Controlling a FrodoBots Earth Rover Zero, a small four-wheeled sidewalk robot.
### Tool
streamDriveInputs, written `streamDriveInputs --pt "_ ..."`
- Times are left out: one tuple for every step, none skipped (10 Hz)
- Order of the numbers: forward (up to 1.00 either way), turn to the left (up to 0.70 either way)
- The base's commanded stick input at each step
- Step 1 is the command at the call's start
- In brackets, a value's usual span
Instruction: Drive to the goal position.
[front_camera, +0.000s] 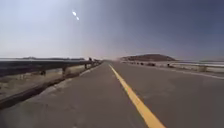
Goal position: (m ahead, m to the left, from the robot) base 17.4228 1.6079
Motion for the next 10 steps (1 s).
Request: streamDriveInputs --pt "0.50 0.00" --pt "0.50 0.00" --pt "0.50 0.00" --pt "0.50 0.00" --pt "0.50 0.00" --pt "0.50 0.00" --pt "0.50 0.00" --pt "0.50 0.00" --pt "0.50 0.00" --pt "0.50 0.00"
